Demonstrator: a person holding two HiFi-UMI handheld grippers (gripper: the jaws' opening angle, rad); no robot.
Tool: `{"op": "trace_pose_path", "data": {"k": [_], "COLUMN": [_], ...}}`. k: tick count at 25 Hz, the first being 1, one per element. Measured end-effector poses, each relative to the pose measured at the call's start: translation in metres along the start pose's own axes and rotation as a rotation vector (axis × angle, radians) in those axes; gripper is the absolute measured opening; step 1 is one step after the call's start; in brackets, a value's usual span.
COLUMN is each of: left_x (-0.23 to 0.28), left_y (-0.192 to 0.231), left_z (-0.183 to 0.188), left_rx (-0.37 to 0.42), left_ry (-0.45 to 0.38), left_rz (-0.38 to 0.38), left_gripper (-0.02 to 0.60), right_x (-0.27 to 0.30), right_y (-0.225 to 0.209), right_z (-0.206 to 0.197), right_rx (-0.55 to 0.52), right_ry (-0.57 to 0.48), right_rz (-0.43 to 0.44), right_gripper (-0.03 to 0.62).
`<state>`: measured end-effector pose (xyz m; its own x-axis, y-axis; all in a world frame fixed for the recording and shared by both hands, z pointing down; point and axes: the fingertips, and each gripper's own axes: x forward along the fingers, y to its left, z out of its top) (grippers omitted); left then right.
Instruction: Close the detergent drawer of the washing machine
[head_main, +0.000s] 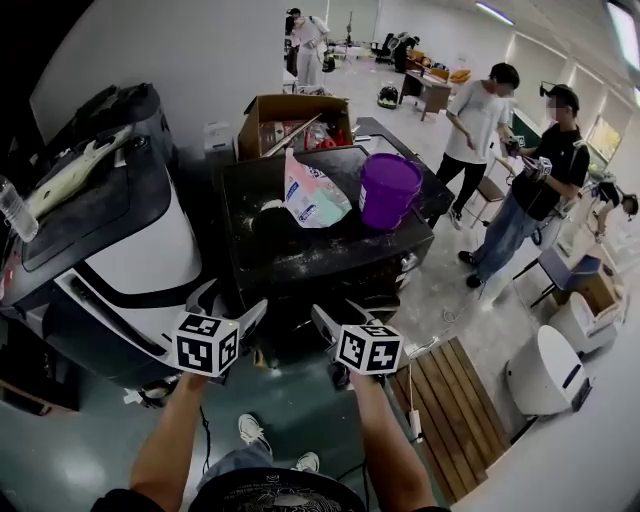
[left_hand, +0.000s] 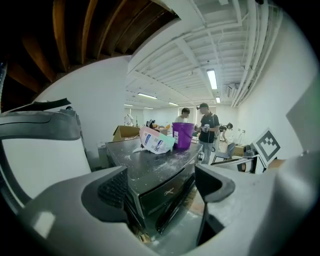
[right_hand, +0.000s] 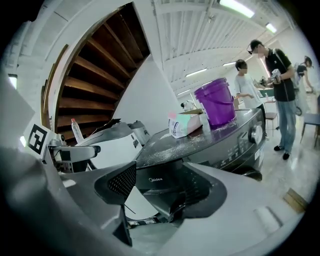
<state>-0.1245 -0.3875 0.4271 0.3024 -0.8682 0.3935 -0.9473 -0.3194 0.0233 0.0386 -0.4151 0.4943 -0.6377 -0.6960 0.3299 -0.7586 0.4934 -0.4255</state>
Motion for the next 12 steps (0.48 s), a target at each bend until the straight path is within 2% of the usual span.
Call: {"op": "trace_pose_path", "data": {"k": [6, 12], "left_x": [-0.019, -0.032], "left_y": [-0.009, -0.013], "left_z": [0.000, 0.006], "left_rx": [-0.015, -0.005], "left_ry": [-0.011, -0.020], "left_rz": [0.030, 0.036], "left_gripper": [0.409, 0.372], "right_x": [-0.027, -0.050], "right_y": [0.006, 0.014], "right_z": [0.014, 0.038], "right_rx": [-0.066, -0.109], "right_ry": [0.000, -0.036], "right_rz": [-0.002, -0.005], "right_gripper": [0.276, 0.218]}}
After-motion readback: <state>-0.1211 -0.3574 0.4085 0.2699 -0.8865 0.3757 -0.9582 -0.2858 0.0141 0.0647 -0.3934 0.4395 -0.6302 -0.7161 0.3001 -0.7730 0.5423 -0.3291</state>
